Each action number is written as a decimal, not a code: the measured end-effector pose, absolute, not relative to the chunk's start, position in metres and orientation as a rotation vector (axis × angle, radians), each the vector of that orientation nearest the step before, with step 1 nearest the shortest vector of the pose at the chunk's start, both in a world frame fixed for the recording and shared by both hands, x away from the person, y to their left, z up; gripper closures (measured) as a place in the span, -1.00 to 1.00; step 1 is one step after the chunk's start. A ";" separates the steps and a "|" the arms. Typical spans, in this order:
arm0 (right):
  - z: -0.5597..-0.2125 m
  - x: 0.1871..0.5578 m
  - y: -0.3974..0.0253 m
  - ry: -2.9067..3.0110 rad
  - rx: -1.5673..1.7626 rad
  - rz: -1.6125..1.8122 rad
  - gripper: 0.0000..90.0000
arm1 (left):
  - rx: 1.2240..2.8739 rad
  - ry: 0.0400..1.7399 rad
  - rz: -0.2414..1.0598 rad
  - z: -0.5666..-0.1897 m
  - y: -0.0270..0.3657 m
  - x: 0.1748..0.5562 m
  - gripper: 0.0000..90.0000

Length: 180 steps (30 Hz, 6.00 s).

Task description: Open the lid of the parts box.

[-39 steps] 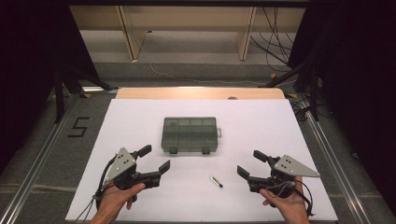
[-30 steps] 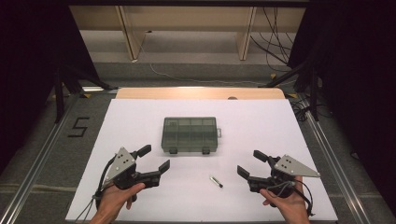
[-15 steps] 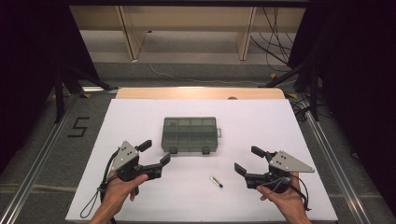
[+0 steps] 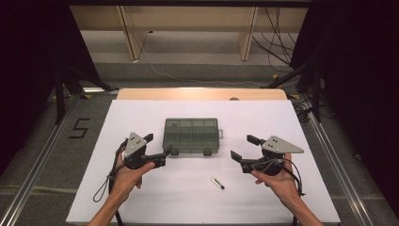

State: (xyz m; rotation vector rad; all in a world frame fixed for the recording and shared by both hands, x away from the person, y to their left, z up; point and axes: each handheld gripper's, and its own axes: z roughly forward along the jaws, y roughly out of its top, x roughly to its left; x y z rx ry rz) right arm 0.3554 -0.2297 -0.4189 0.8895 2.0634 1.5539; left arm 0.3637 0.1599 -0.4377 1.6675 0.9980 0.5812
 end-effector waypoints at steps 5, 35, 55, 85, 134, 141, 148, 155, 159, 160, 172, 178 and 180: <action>-0.421 0.369 -0.229 2.078 0.915 1.548 -0.64 | 1.679 1.027 0.581 -0.446 0.167 0.381 -0.64; -0.451 0.444 -0.210 2.287 0.813 1.305 0.72 | 1.852 1.068 0.564 -0.481 0.193 0.440 0.83; -0.481 0.448 -0.198 2.488 0.693 1.166 1.00 | 2.024 0.946 0.486 -0.493 0.186 0.443 0.99; -0.479 0.447 -0.193 2.435 0.671 1.264 1.00 | 1.972 0.934 0.430 -0.484 0.183 0.439 0.98; -0.450 0.466 -0.187 2.253 0.712 1.434 1.00 | 1.820 0.858 0.576 -0.442 0.172 0.442 0.98; -0.444 0.463 -0.198 2.296 0.696 1.317 0.57 | 1.811 0.867 0.588 -0.441 0.174 0.442 0.98; -0.436 0.472 -0.198 2.284 0.738 1.293 -0.11 | 1.806 0.877 0.590 -0.440 0.175 0.443 0.98; -0.429 0.488 -0.185 2.281 0.701 1.247 -0.34 | 1.804 0.884 0.595 -0.440 0.175 0.443 0.95; -0.431 0.494 -0.180 2.281 0.676 1.247 -0.09 | 1.805 0.886 0.595 -0.440 0.176 0.444 0.94; -0.433 0.495 -0.179 2.296 0.667 1.257 0.02 | 1.805 0.888 0.595 -0.440 0.176 0.444 0.93; -0.432 0.501 -0.176 2.255 0.559 1.252 0.55 | 1.879 0.963 0.556 -0.451 0.177 0.448 0.54; -0.430 0.502 -0.176 2.234 0.569 1.242 0.63 | 2.029 1.069 0.511 -0.465 0.172 0.451 0.25; -0.428 0.502 -0.175 2.228 0.588 1.238 0.64 | 2.013 1.093 0.497 -0.469 0.168 0.451 0.21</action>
